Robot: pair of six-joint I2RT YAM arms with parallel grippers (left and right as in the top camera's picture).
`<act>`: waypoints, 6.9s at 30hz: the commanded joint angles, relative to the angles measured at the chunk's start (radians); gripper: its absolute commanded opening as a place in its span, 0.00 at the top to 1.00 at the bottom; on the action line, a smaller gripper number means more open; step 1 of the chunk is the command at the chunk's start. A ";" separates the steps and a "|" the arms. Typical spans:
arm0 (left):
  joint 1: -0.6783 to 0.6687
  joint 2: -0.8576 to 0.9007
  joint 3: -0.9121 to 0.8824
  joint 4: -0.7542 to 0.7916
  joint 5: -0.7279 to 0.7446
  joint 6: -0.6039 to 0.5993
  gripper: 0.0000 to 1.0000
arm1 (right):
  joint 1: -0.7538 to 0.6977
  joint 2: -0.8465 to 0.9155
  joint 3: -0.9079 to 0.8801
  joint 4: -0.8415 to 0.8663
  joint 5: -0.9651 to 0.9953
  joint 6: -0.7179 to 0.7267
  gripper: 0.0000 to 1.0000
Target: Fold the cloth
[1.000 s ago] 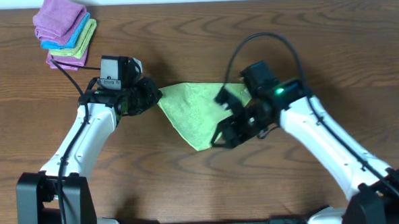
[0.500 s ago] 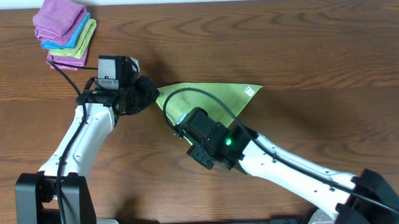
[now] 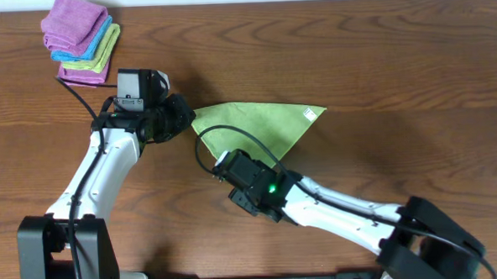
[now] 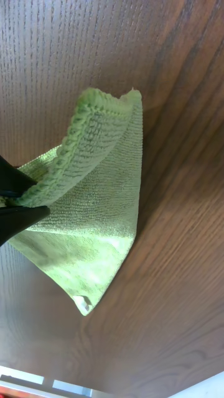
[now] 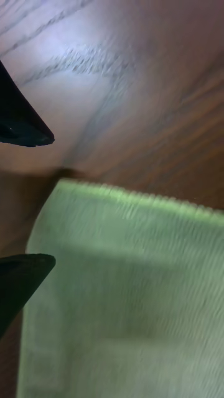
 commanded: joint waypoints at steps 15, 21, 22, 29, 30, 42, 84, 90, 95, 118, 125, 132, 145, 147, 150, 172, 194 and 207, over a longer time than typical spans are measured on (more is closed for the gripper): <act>0.004 0.003 0.016 0.001 0.008 -0.008 0.94 | -0.041 0.098 0.082 -0.034 0.129 0.020 0.99; 0.004 -0.009 0.032 0.000 0.034 -0.004 0.94 | -0.178 0.067 0.285 -0.189 0.139 0.018 0.99; 0.004 -0.014 0.038 -0.003 0.034 -0.003 0.94 | -0.196 0.062 0.311 -0.199 0.139 0.013 0.99; 0.000 -0.031 0.158 -0.006 0.029 0.078 0.95 | -0.315 0.051 0.475 -0.208 0.139 -0.075 0.99; 0.000 -0.031 0.172 -0.006 0.023 0.082 0.94 | -0.327 0.051 0.492 -0.205 0.141 -0.075 0.99; 0.000 -0.030 0.309 0.068 -0.023 0.126 0.94 | -0.488 0.051 0.735 -0.168 0.127 -0.121 0.99; -0.012 -0.054 0.332 -0.341 0.035 0.214 0.94 | -0.468 0.058 0.775 -0.565 0.021 -0.098 0.99; -0.013 -0.058 0.332 -0.586 0.171 0.243 0.94 | -0.398 0.019 0.775 -0.805 -0.051 -0.003 0.99; -0.013 -0.059 0.332 -0.745 0.160 0.277 0.51 | -0.394 0.008 0.775 -0.944 -0.143 -0.002 0.05; -0.051 0.048 0.329 -0.533 -0.162 0.292 0.94 | -0.466 0.051 0.657 -0.662 -0.274 -0.084 0.98; -0.072 0.225 0.329 -0.401 -0.161 0.291 0.94 | -0.576 0.051 0.536 -0.613 -0.467 -0.151 0.98; -0.077 0.309 0.329 -0.316 -0.146 0.264 0.94 | -0.600 0.051 0.449 -0.573 -0.536 -0.195 0.98; -0.098 0.396 0.329 -0.269 -0.185 0.227 0.95 | -0.599 0.164 0.335 -0.224 -0.480 -0.130 0.99; -0.098 0.398 0.329 -0.265 -0.194 0.227 0.94 | -0.599 0.197 0.335 -0.210 -0.479 -0.122 0.98; -0.098 0.399 0.329 -0.266 -0.229 0.227 0.94 | -0.599 0.235 0.335 -0.208 -0.479 -0.122 0.98; -0.098 0.512 0.329 -0.178 -0.258 0.201 0.94 | -0.600 0.378 0.335 -0.141 -0.425 -0.114 0.98; -0.095 0.549 0.330 0.146 -0.318 0.145 0.94 | -0.703 0.442 0.360 0.190 -0.315 -0.002 0.99; -0.095 0.522 0.569 -0.088 -0.319 0.194 0.95 | -0.702 0.370 0.575 0.012 -0.378 0.035 0.53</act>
